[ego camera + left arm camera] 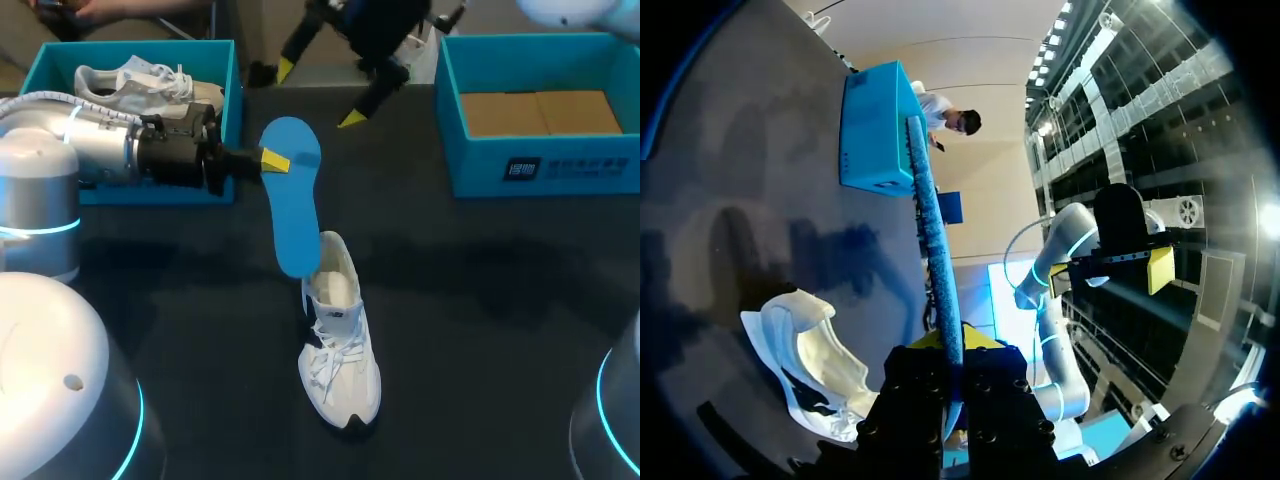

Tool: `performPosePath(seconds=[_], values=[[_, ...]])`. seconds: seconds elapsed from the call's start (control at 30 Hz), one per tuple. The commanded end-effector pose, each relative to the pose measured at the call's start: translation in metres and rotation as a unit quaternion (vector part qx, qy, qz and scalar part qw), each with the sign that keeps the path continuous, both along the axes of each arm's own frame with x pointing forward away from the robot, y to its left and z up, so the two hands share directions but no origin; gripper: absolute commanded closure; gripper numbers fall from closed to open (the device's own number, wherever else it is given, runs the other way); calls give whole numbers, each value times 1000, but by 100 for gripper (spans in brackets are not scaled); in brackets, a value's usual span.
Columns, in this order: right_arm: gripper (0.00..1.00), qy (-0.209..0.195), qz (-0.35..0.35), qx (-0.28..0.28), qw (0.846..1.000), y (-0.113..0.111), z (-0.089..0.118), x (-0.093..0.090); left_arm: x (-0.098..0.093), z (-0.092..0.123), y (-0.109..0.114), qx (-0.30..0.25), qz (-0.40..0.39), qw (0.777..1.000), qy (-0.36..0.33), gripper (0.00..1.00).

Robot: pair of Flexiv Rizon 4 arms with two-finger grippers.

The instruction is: Take the shoe out of the shoebox, open the shoe tongue, remove and reinsert the insole, then place the shoe into the shoebox

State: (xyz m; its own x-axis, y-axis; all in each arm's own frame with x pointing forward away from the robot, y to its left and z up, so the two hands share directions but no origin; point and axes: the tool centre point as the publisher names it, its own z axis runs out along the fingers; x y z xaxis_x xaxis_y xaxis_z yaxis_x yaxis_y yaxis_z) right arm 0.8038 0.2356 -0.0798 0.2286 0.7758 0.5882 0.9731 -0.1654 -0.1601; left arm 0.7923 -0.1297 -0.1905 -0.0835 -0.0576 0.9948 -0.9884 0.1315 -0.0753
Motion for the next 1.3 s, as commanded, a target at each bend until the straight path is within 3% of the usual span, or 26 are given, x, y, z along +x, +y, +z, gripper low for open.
performPosePath(seconds=[0.03, 0.27, 0.6, 0.73, 1.13, 1.3], values=[[0, -3, -20, 200, 980, -10, -8, 0, 0, 0, 0, 1, 0, 1000, 0, 100], [0, 14, -45, 264, 963, -22, -28, -5, 0, 0, 0, 1, 0, 1000, 0, 100], [0, 5, -55, 310, 949, -37, -43, -18, 0, 0, 0, 1, 0, 1000, 0, 100], [0, -20, -40, 330, 943, -39, -50, -13, 0, 0, 0, 1, 0, 1000, 0, 100], [0, -34, -8, 357, 934, -39, -64, 13, 0, 0, 0, 1, 0, 1000, 0, 100], [0, -35, -7, 360, 932, -45, -66, 14, 4, 8, 9, -10, 2, 998, -66, 100]])
